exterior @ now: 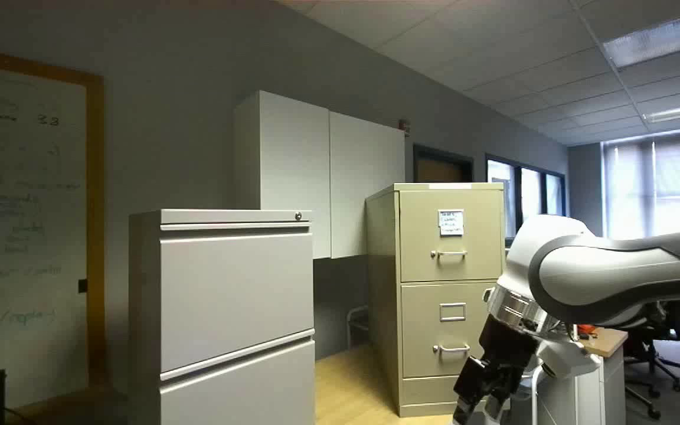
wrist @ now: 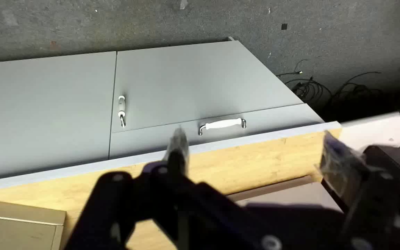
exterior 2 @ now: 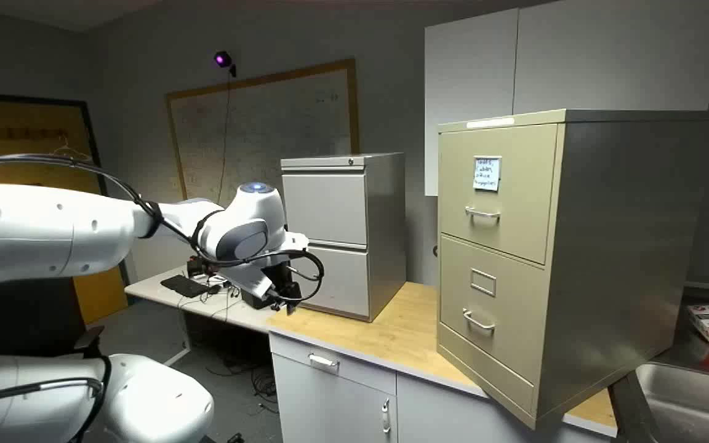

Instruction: Open the bottom drawer of the cabinet to the left

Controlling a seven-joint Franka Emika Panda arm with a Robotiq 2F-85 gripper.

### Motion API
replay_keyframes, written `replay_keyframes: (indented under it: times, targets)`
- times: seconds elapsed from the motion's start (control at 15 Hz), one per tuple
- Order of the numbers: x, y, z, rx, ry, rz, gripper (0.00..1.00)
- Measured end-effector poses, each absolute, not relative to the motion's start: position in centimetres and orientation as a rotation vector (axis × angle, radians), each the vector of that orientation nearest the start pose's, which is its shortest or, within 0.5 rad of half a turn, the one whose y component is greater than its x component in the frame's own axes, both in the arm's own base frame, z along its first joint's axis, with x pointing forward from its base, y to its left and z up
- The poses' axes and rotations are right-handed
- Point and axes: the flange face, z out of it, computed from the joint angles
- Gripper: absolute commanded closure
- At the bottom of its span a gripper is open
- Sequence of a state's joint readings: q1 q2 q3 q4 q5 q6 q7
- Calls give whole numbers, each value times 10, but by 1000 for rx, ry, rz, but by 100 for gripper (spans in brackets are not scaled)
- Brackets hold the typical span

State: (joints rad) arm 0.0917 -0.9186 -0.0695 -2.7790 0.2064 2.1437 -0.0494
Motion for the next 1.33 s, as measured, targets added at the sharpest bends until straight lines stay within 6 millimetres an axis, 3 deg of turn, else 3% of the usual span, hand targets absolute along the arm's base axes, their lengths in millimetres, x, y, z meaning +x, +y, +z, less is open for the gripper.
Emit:
replay_keyframes:
  times: [0.87,1.07,1.33]
  targets:
    - [305,14,482,-2872,4,-408,0]
    - [309,2,485,-2868,57,-462,0]
    - [318,-33,490,-2841,199,-592,0]
